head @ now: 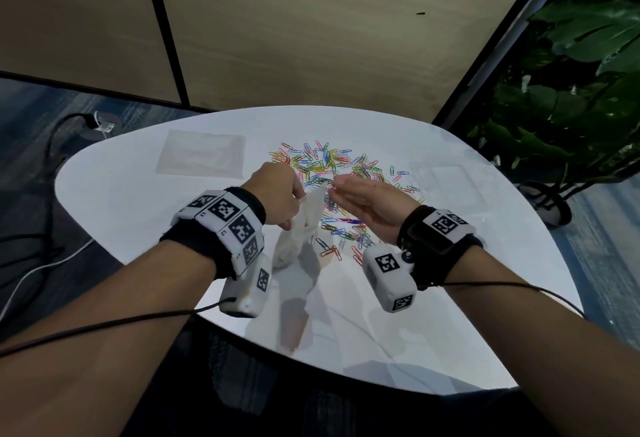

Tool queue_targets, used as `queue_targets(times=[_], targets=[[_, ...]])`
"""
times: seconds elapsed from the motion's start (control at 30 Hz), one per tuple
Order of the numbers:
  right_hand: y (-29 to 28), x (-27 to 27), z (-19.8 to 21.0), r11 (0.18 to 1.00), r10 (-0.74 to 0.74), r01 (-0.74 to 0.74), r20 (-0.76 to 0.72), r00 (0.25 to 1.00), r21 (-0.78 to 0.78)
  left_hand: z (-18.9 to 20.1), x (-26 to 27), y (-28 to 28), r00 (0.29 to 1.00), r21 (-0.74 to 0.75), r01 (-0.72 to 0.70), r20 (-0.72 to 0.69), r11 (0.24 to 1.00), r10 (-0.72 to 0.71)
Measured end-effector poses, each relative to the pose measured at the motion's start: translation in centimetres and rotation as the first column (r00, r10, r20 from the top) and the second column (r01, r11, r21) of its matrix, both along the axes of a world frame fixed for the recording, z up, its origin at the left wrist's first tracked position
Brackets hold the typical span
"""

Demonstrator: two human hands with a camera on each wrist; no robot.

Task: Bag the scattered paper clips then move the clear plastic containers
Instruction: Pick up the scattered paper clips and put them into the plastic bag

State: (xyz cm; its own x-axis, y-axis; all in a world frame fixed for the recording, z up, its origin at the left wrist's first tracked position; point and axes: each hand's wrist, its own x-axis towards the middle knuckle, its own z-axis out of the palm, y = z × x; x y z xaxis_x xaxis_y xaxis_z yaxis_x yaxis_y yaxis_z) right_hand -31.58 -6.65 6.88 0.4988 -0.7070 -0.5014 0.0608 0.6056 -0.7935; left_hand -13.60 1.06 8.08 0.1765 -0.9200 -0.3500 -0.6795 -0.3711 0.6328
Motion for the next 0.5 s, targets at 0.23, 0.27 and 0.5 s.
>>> queue_targets(times=[0.23,0.27,0.5], targets=[[2.5,1.9,-1.4,0.943,0.071,-0.163,-0.305,0.950,-0.290,-0.2,0.0,-0.2,0.994,-0.030,-0.067,-0.087,0.997,0.064],[2.6,2.1,-1.4,0.920,0.079,-0.206,-0.357,0.931,-0.333,-0.2,0.0,-0.2,0.994,-0.035,-0.066,-0.092,0.997,0.062],[2.9,3.2,-1.4,0.685,0.258,-0.587,-0.610,0.749,-0.431,0.2,0.3,-0.2,0.992,-0.059,-0.061,-0.112,0.996,0.054]])
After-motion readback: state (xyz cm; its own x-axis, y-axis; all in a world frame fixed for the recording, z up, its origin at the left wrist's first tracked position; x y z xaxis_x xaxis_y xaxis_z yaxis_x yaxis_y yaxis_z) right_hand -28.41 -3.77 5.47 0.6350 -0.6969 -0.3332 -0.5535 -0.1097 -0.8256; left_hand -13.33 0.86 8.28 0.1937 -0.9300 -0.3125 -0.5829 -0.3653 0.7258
